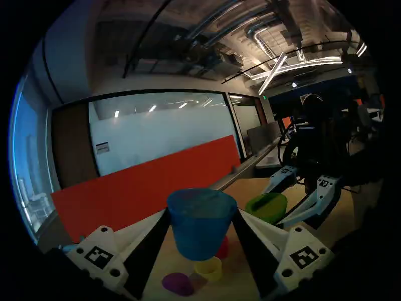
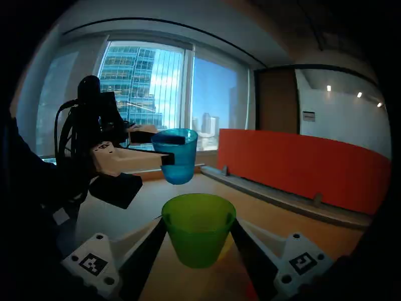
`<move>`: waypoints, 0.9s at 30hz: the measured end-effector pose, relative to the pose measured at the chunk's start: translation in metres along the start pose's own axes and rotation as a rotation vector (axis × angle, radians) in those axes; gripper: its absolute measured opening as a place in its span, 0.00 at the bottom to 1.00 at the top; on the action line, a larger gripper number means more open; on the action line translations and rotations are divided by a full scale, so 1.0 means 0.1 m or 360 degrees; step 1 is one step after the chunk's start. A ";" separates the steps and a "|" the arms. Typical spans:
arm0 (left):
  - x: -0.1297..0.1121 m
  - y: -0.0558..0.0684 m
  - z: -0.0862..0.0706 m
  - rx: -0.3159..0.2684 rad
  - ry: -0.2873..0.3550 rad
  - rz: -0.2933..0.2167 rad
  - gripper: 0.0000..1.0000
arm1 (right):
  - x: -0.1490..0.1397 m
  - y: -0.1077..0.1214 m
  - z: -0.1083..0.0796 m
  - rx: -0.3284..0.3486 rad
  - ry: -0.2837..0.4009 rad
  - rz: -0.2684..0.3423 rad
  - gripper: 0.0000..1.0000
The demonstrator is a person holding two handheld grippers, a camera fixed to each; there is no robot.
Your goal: Pour water
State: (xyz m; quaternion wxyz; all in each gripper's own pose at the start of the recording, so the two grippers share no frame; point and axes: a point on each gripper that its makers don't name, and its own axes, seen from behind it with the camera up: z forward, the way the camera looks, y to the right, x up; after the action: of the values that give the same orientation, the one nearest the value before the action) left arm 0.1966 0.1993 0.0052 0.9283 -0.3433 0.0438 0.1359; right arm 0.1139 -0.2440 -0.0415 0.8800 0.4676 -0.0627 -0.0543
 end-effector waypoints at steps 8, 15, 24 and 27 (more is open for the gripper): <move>0.11 -0.03 0.02 0.0033 0.0000 0.0156 0.86 | 0.01 -0.08 0.07 0.0036 0.0010 -0.0003 0.90; 0.18 -0.09 0.04 0.0064 0.0000 0.0261 0.86 | 0.01 -0.14 0.12 0.0061 0.0015 -0.0004 0.90; 0.24 -0.08 0.07 0.0068 -0.0012 0.0429 0.86 | -0.02 -0.19 0.17 0.0080 0.0010 -0.0026 0.90; 0.27 -0.08 0.08 0.0071 -0.0009 0.0478 0.86 | -0.03 -0.21 0.19 0.0090 0.0012 -0.0017 0.90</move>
State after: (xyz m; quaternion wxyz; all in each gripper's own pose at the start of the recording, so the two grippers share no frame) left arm 0.2251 0.2052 0.0117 0.9051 -0.3116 0.0952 0.2732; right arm 0.1072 -0.2709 -0.0481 0.8664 0.4928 -0.0583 -0.0553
